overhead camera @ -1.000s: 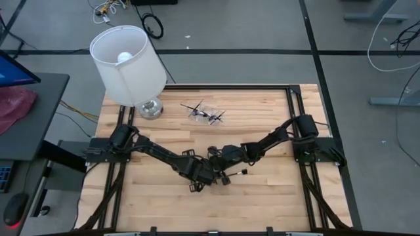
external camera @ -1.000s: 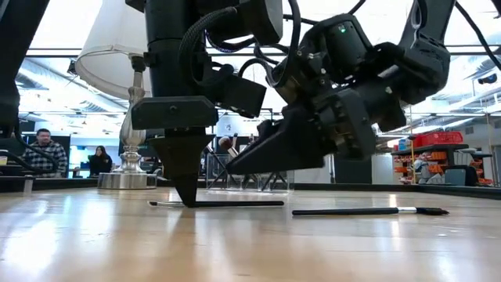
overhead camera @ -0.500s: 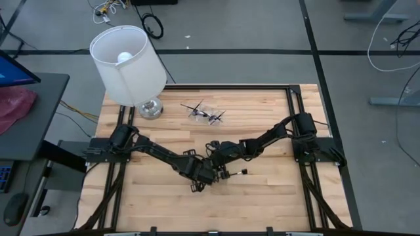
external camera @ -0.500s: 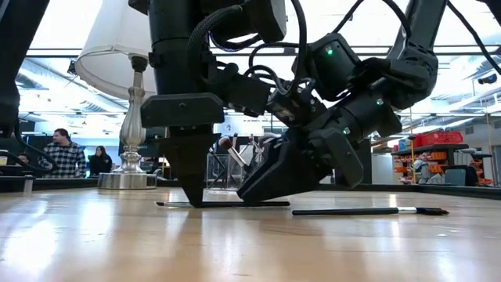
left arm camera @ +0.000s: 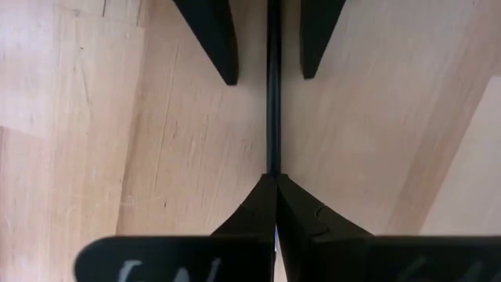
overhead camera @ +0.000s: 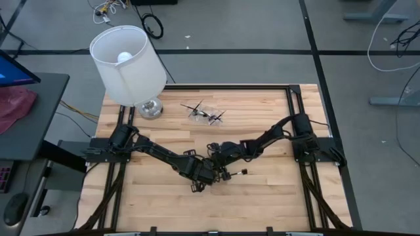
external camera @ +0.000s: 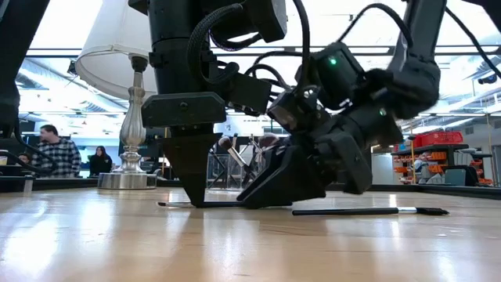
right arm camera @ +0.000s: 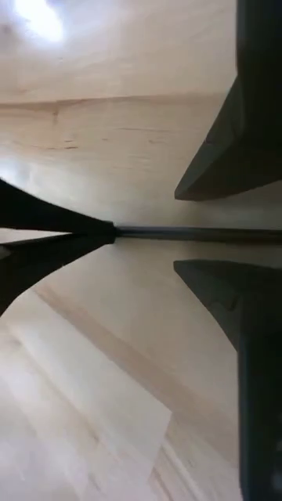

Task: Put items in baskets/containers
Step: Put the black eyeshadow brush into the transparent organizer

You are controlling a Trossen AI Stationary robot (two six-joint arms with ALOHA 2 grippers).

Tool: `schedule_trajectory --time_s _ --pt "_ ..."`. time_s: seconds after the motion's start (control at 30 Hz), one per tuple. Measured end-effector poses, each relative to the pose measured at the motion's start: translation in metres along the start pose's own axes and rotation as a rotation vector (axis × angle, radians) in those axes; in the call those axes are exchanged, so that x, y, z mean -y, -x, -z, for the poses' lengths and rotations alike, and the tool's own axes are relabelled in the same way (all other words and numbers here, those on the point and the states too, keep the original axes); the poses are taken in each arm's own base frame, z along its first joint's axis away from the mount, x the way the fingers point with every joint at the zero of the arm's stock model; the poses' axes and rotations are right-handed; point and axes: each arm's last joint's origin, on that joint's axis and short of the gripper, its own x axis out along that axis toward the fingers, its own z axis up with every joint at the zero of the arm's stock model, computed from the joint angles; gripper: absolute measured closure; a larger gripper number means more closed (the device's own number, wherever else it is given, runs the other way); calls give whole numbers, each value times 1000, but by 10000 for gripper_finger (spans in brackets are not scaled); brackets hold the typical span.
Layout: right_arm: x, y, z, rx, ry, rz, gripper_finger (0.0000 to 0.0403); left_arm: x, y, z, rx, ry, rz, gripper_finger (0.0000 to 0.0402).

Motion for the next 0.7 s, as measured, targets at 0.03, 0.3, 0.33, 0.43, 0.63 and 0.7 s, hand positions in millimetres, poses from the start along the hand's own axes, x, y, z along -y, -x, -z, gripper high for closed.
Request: schedule_trajectory --time_s 0.03,0.3,0.33,0.43,0.63,0.7 --pt "-1 -2 5 14 6 -1 271 0 0 0 3 0 -2 399" --pt "3 -3 32 104 45 9 324 -1 0 -2 20 4 -13 398" --pt "4 -3 33 103 45 4 332 -1 0 -2 23 4 -13 398" --pt "9 -2 34 109 45 -23 368 0 0 -3 34 6 -12 397" --pt "10 -1 35 114 8 -20 390 0 0 -4 47 13 -19 397" --pt "11 -1 34 115 -3 -15 392 0 2 -5 32 41 -3 397"
